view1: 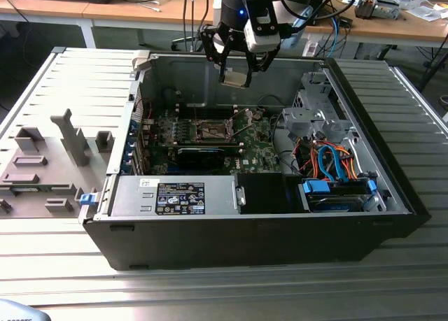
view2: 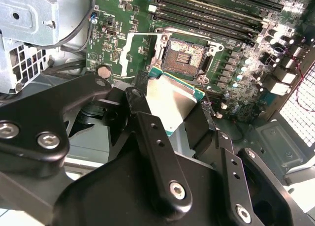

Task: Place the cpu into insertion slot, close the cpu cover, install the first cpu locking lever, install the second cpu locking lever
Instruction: 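Place the cpu into insertion slot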

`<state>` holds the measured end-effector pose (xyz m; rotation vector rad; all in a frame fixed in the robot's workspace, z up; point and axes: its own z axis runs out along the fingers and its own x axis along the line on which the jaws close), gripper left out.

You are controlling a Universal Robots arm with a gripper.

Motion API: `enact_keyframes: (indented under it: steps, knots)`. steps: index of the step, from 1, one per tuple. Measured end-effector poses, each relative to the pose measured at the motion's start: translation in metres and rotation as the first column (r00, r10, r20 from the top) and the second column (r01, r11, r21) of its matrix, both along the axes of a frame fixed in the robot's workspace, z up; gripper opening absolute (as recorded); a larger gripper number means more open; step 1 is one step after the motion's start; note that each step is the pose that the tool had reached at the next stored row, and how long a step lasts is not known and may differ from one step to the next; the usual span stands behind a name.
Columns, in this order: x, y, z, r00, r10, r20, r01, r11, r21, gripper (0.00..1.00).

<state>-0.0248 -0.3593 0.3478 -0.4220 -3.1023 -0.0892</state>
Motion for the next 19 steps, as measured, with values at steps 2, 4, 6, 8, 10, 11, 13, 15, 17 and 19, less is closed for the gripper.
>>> enact_keyframes:
  steps: [2,4,6,8,10,11,13,15,17,19]
  knots:
    - [0.0000,0.0000,0.0000,1.0000,-0.001,-0.0001,0.001,1.0000,0.0000,0.54]
    - [0.0000,0.0000,0.0000,1.0000,-0.002,-0.0001,0.002,1.0000,-0.0001,0.54]
    - [0.0000,0.0000,0.0000,1.0000,-0.003,-0.0001,0.003,1.0000,-0.0001,0.54]
    - [0.0000,0.0000,-0.0001,1.0000,-0.004,-0.0001,0.004,1.0000,-0.0001,0.54]
    - [0.0000,0.0000,-0.0001,1.0000,-0.006,0.0000,0.006,1.0000,-0.0005,0.54]
    - [0.0000,0.0000,-0.0001,1.0000,-0.008,-0.0001,0.008,1.0000,-0.0009,0.54]
    - [0.0000,0.0000,-0.0001,1.0000,-0.009,-0.0001,0.009,1.0000,-0.0010,0.54]
    - [0.0000,0.0000,-0.0001,1.0000,-0.009,-0.0001,0.009,1.0000,-0.0011,0.54]
    - [0.0000,0.0000,-0.0001,0.9999,-0.010,-0.0001,0.010,0.9999,-0.0010,0.54]
    - [0.0000,0.0000,-0.0001,0.9999,-0.012,-0.0001,0.012,0.9999,-0.0012,0.54]
